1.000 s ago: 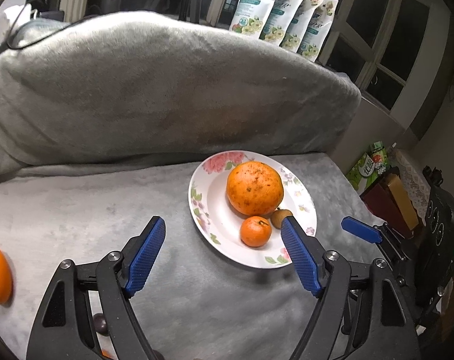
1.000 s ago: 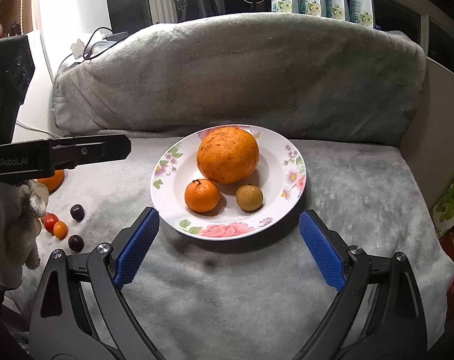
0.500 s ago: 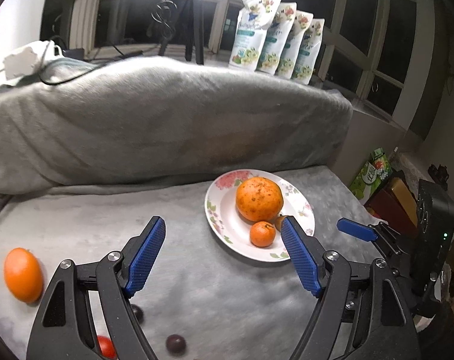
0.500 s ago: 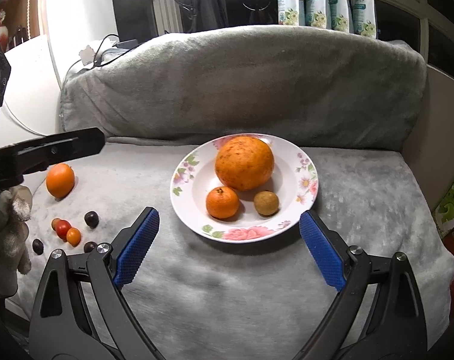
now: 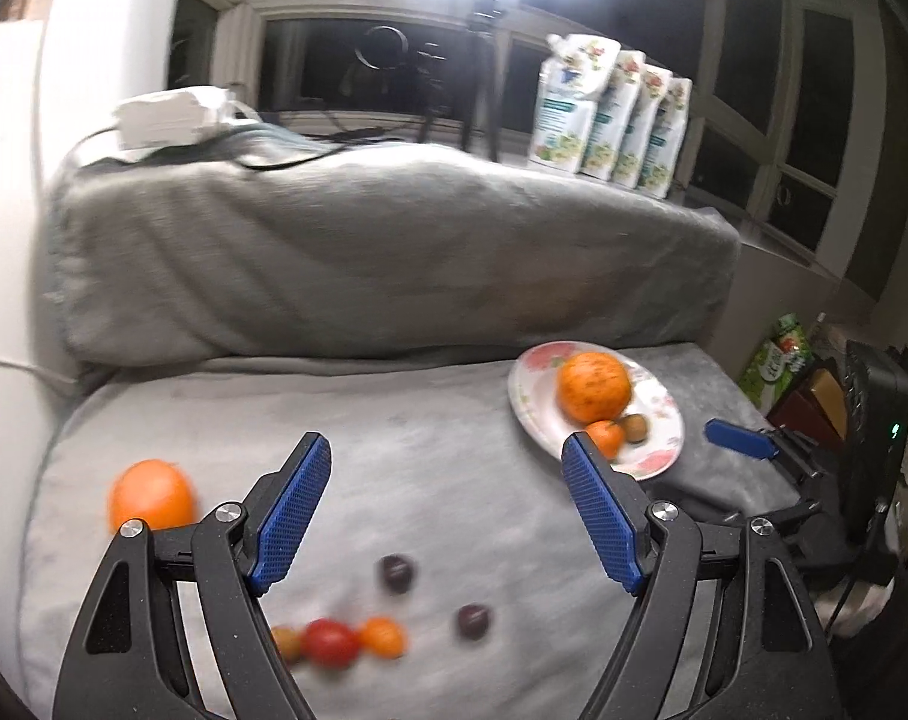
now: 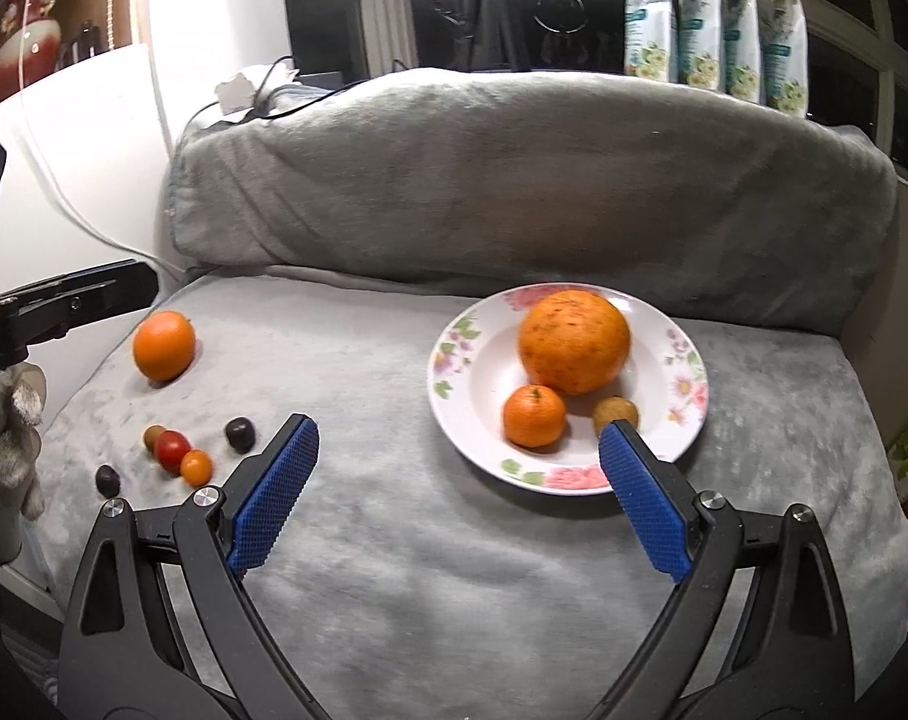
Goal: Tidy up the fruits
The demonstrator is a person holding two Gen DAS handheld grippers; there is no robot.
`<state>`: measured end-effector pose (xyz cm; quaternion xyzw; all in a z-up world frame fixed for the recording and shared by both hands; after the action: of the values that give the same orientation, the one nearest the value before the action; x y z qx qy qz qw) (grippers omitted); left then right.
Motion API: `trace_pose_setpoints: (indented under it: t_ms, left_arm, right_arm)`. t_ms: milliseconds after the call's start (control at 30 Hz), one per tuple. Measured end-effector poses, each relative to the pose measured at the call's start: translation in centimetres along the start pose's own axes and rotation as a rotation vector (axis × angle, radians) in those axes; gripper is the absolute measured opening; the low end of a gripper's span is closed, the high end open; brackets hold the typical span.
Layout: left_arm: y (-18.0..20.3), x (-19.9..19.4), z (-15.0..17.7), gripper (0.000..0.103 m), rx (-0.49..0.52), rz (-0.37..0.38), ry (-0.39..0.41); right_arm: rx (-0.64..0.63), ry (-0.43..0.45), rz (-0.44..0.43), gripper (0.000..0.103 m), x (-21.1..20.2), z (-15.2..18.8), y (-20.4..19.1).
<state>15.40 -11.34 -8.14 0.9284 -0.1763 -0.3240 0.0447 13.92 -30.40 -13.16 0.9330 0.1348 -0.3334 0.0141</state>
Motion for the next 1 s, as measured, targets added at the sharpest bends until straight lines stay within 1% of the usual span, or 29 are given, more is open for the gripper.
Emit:
trace_pose_setpoints:
  t_ms: [233, 467, 600, 633, 667, 800, 1000]
  left_arm:
    - [-6.2, -2.8, 2.0, 0.080, -0.052, -0.119, -0.006]
    - [-10.1, -4.0, 5.0, 0.079, -0.111, -0.181, -0.051]
    - [-10.9, -4.1, 6.4, 0.079, -0.134, -0.180, -0.075]
    - [-11.0, -4.0, 6.8, 0.077, -0.139, -0.175, -0.084]
    - [-11.0, -3.9, 7.0, 0.072, -0.140, -0.171, -0.091]
    - [-10.9, -3.4, 7.7, 0.067, -0.145, -0.147, -0.115]
    - [-10.7, -2.3, 8.7, 0.056, -0.161, -0.092, -0.159]
  right_arm:
    - [-0.039, -0.012, -0.068, 0.097, 0.2, 0.0, -2.1]
    - [-0.083, -0.036, -0.137, 0.097, 0.8, 0.1, -4.5]
    - [-0.122, -0.049, -0.186, 0.097, 1.1, 0.2, -6.1]
    - [-0.134, -0.050, -0.195, 0.097, 1.1, 0.2, -6.6]
    - [-0.146, -0.051, -0.205, 0.097, 1.2, 0.2, -7.0]
    - [-0.191, -0.060, -0.232, 0.097, 1.4, 0.3, -8.7]
    - [-0.238, -0.091, -0.270, 0.096, 2.3, 0.8, -10.7]
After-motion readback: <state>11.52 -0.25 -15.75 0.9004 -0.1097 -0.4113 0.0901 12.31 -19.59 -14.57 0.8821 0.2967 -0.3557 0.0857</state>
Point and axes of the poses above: each gripper's, at about its wrist camera, not at the fingertips, and x roughly the way its jaws point, y to its right, z to its underside, the point moved 6 cm from there along x, roughly the way its jaws point, and after that the axes turned 4 degrees about -x, right-handed, at the moved point
